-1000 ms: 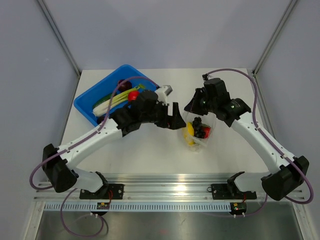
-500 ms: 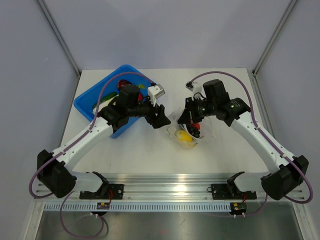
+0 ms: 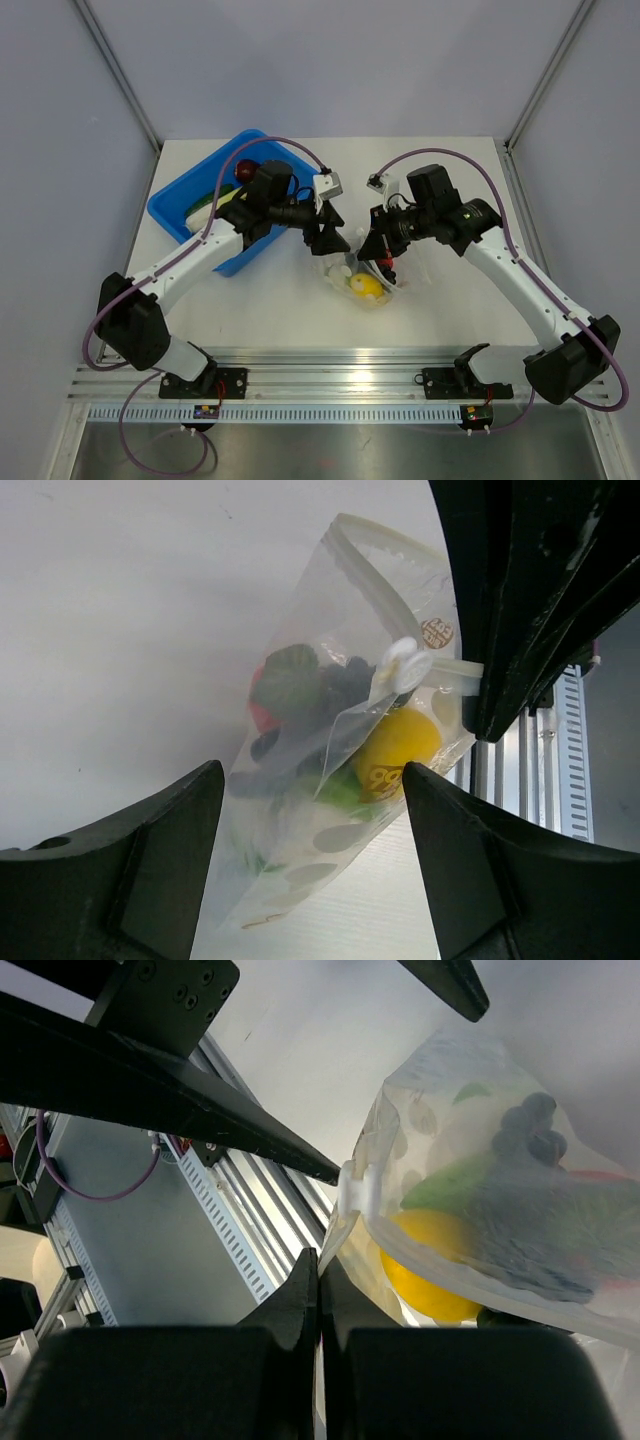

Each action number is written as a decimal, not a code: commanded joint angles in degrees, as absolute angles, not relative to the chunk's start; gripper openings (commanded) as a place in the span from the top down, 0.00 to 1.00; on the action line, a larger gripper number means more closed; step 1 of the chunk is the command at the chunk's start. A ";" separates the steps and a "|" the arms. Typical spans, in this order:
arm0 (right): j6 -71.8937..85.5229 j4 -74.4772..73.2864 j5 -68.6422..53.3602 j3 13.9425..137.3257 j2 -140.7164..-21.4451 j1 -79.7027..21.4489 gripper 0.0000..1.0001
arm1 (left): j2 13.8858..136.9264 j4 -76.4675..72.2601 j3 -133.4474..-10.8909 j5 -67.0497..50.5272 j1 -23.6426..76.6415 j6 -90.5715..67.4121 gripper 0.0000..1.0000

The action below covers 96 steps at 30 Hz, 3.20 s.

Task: Place the food in the zip-top bag and seal the zipper
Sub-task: Zip the zipper food storage bag at the center of the board.

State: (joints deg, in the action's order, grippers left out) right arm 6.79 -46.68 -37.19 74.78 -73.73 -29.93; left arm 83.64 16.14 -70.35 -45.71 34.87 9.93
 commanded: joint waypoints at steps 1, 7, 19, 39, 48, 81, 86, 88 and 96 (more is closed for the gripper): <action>5.54 -46.32 -39.20 74.53 -71.98 -29.71 1.00 | 85.16 13.46 -73.21 -55.01 34.10 11.44 0.25; 5.62 -46.14 -39.11 74.44 -71.63 -29.71 1.00 | 87.97 11.51 -74.18 -58.35 34.10 9.06 0.31; 6.50 -46.05 -37.00 75.15 -73.39 -29.71 1.00 | 87.72 7.83 -74.44 -63.45 34.37 3.34 0.57; 5.10 -54.65 -26.81 83.75 -72.78 -29.79 0.54 | 87.80 14.58 -75.67 -62.14 34.89 6.23 1.00; -3.16 -52.40 -18.19 89.83 -73.21 -34.27 0.56 | 86.75 15.47 -77.34 -63.28 34.81 7.03 1.00; -8.09 -46.14 -29.27 85.17 -78.13 -35.16 0.94 | 86.04 14.77 -78.13 -64.25 34.54 5.80 1.00; -7.29 -43.86 -28.48 82.89 -75.85 -35.07 1.00 | 85.96 15.12 -78.05 -64.95 33.75 5.98 1.00; -7.56 -43.77 -27.69 81.57 -74.89 -35.07 1.00 | 85.52 15.03 -77.79 -66.09 32.53 5.89 1.00; -7.47 -44.82 -26.37 79.54 -73.65 -35.16 1.00 | 84.37 9.93 -75.76 -68.73 28.30 2.20 1.00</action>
